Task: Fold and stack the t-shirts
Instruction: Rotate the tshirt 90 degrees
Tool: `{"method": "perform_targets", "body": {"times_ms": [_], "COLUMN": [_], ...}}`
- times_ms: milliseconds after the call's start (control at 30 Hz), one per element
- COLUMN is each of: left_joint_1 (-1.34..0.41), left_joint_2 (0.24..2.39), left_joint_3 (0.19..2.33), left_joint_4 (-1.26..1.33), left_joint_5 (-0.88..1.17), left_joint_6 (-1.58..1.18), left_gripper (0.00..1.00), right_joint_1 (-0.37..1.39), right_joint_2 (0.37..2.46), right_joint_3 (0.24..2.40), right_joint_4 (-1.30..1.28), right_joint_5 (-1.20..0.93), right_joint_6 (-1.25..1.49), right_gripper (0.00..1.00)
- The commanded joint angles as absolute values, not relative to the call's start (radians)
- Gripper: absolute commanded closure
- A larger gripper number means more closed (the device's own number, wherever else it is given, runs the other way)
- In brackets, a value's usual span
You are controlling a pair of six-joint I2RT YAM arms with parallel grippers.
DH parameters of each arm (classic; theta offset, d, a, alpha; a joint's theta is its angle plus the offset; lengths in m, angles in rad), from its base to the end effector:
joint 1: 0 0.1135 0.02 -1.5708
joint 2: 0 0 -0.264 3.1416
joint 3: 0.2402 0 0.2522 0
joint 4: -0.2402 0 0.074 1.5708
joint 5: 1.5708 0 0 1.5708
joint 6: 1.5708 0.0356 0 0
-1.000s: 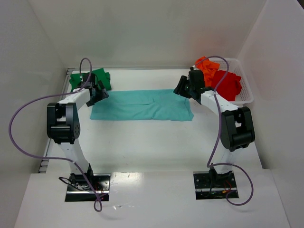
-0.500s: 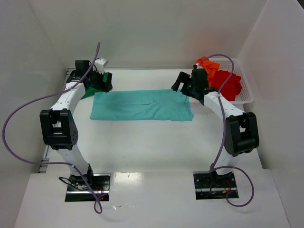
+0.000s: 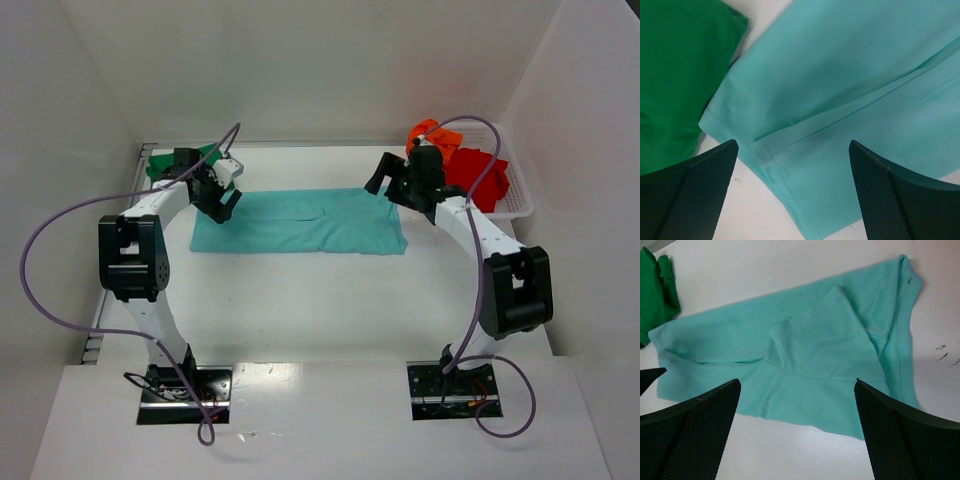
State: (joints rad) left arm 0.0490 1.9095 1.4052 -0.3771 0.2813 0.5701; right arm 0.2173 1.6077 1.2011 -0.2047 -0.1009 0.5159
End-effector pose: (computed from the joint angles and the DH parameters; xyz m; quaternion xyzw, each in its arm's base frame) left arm 0.4200 0.0107 0.2132 0.2858 0.8882 -0.0238 0.3589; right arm 0.3586 0.0829 0.2727 0.1088 0.8796 0.2070 0.4143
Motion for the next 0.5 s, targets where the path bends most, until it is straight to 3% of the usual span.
{"method": "perform_targets", "body": {"times_ms": [0,467], "left_joint_1": [0.029,-0.005], "left_joint_2": [1.942,2.036], "left_joint_3": [1.417,1.436], "left_joint_4": [-0.367,-0.42], "left_joint_5": [0.175,0.118], "left_joint_6": [0.646,0.696], "left_gripper": [0.01,0.01], "right_joint_1": [0.209,0.199], "right_joint_2": [1.546,1.546], "right_joint_3": [1.187,1.197], "right_joint_4": [-0.222,-0.252], "right_joint_5": [-0.097,-0.088], "right_joint_6": [0.528,0.528], "right_gripper": [0.0,0.0]}}
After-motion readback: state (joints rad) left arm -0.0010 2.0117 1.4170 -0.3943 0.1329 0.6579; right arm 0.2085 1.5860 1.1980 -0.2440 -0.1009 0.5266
